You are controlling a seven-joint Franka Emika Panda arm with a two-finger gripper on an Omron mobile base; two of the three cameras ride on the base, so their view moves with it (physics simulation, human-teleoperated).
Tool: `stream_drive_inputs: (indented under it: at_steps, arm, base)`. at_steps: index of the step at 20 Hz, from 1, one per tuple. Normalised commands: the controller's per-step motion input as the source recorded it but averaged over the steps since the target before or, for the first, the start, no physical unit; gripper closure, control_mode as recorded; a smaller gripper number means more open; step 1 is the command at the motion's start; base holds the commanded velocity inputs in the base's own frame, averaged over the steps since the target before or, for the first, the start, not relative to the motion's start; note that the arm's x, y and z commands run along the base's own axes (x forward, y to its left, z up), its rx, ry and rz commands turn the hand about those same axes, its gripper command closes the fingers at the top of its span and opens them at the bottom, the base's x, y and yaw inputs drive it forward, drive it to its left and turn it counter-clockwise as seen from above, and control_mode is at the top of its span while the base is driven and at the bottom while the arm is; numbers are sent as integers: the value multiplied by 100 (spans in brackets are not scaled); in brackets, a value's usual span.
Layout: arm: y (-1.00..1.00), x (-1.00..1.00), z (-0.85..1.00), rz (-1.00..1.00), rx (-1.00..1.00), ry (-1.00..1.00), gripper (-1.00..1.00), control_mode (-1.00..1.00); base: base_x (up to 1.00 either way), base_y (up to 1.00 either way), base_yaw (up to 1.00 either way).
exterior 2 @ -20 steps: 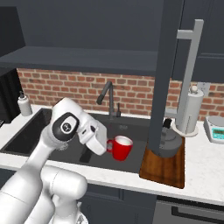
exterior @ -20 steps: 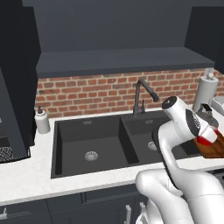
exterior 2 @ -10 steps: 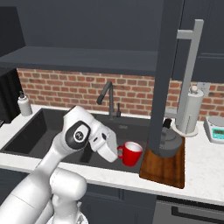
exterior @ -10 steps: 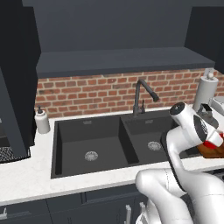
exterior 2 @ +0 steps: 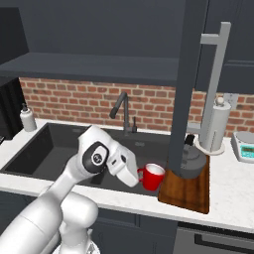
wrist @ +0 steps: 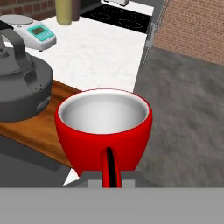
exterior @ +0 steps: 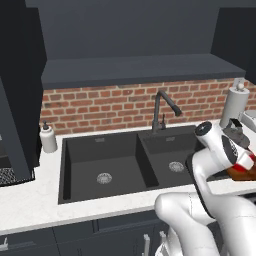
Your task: Pick the kettle from the counter and place it on the tray. Then pick the mug from the cabinet and place it on the tray. Then close the cabinet doors.
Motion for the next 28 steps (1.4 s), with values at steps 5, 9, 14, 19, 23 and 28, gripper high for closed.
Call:
stream_drive_inputs:
  at_steps: [5,9,14,19,23,28]
  arm:
    - [-17,14,-17,0,0,0,100,-100]
    - [-23,9,-12,0,0,0,100,-100]
    - [-26,15,-11,0,0,0,100,-100]
    - [-23,13,-18,0,0,0,100,-100]
    - [-21,9,-17,0,0,-1,100,-100]
    - [-22,9,-14,0,-1,-4,100,-100]
  base:
    - [0,0,0]
    - [0,0,0]
    - [0,0,0]
    - [0,0,0]
    - [0,0,0]
    - [0,0,0]
